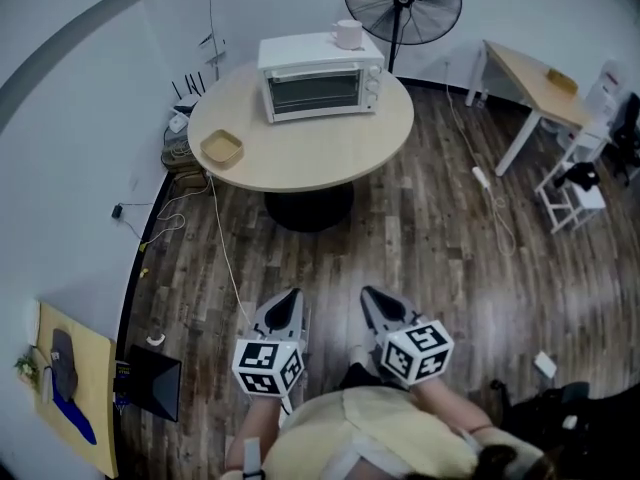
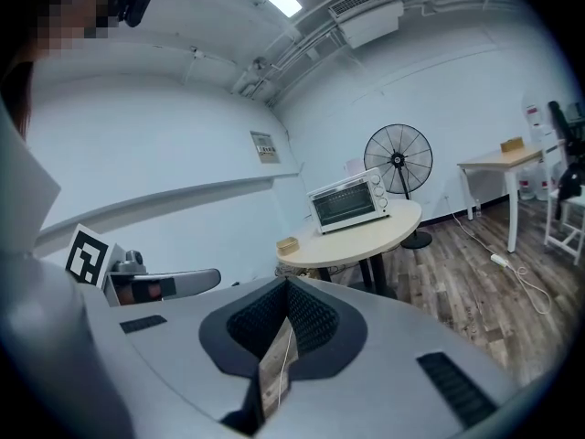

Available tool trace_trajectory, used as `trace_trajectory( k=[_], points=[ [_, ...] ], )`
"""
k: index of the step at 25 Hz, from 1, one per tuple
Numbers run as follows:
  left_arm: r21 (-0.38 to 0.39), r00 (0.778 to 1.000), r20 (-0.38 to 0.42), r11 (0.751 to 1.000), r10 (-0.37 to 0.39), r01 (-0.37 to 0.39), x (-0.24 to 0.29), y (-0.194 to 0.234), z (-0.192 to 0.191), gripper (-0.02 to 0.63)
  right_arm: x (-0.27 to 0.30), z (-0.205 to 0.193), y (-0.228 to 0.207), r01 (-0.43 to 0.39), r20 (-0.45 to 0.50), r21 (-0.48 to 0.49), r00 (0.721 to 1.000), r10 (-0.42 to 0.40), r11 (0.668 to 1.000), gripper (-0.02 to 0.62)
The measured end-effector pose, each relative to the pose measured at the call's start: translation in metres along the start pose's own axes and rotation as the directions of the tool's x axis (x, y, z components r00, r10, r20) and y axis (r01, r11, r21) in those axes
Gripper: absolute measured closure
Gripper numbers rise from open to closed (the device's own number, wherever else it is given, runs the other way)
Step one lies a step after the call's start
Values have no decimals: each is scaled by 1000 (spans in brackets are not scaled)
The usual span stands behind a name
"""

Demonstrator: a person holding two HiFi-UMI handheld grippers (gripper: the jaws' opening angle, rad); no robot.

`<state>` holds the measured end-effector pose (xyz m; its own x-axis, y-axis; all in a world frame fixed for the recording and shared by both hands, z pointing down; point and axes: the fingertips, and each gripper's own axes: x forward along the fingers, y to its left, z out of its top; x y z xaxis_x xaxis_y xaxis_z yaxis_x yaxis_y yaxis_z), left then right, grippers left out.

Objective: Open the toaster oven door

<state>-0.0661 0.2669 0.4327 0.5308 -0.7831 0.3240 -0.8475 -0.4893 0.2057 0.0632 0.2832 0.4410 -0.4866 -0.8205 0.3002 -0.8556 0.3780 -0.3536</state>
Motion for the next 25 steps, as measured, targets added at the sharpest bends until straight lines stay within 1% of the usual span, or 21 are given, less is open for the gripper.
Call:
trace_trajectory(
  k=[3, 6, 9, 13, 18, 25],
  points=[
    [-12, 1000, 15, 1000, -5, 5, 20, 2, 13, 604, 11, 11, -17, 4, 11, 6, 1000, -4, 1000, 594],
    [3, 1000, 23, 1000, 16, -16, 37, 4, 22, 604, 21, 19, -32, 13, 10, -1, 1000, -13, 1000, 594],
    [1, 999, 32, 999, 37, -37, 56, 7, 30, 604, 31, 31, -52, 33, 19, -6, 999, -33, 999, 594],
    [-15, 998, 55, 1000, 26, -25, 78, 7, 39, 604, 43, 47, -73, 7, 35, 5, 999, -7, 1000, 594],
    [-20, 997, 71, 999, 42, -41, 100, 7, 46, 604, 56, 61, -96, -4, 48, 40, 999, 2, 999, 594],
    [-56, 999, 16, 997, 51, -50, 109, 11, 36, 604, 75, 61, -102, -65, 18, 130, 998, 63, 989, 594]
  ],
)
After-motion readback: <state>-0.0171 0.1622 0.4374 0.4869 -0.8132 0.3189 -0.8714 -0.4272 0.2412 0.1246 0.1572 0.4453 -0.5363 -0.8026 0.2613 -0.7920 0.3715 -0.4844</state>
